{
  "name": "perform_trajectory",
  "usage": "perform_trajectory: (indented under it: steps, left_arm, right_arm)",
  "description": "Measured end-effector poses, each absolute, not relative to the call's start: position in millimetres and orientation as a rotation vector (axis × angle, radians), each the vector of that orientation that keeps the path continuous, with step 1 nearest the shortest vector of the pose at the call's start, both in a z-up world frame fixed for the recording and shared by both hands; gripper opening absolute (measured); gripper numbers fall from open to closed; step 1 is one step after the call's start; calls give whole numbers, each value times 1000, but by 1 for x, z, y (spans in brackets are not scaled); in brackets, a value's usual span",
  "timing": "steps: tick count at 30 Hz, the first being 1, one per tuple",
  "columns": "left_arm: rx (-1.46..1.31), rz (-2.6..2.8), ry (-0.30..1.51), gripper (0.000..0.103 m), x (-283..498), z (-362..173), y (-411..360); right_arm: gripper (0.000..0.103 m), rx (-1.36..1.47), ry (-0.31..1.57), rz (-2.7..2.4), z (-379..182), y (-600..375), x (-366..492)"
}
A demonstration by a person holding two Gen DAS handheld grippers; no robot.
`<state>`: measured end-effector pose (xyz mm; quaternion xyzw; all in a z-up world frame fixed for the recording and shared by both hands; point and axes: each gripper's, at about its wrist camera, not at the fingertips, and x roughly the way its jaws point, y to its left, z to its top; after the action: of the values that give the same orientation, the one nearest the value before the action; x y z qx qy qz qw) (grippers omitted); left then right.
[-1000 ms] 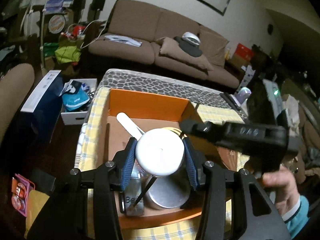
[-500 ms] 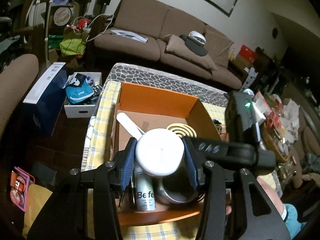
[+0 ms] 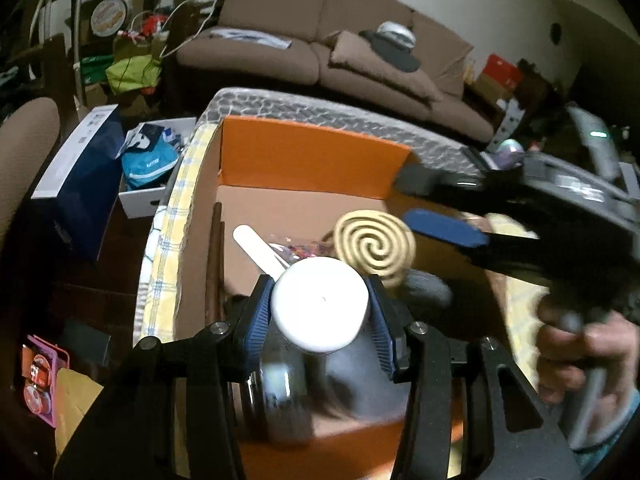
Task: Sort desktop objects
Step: 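Lower into the box and open both tools to release lid and paintbrush, then withdraw both tools from the box toward the brown leather folder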
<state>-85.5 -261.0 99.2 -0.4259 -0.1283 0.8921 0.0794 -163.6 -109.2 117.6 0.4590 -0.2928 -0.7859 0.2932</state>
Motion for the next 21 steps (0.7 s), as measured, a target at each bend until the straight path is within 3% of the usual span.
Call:
perform_trajectory:
  steps: [12, 21]
  left_arm:
    - [-1458, 2774, -345, 42, -129, 79, -268]
    - [-1484, 2732, -436, 43, -138, 81, -257]
  right_arm:
    - [50, 1202, -625, -2147, 129, -91, -152]
    - [50, 1222, -587, -2163, 126, -79, -145]
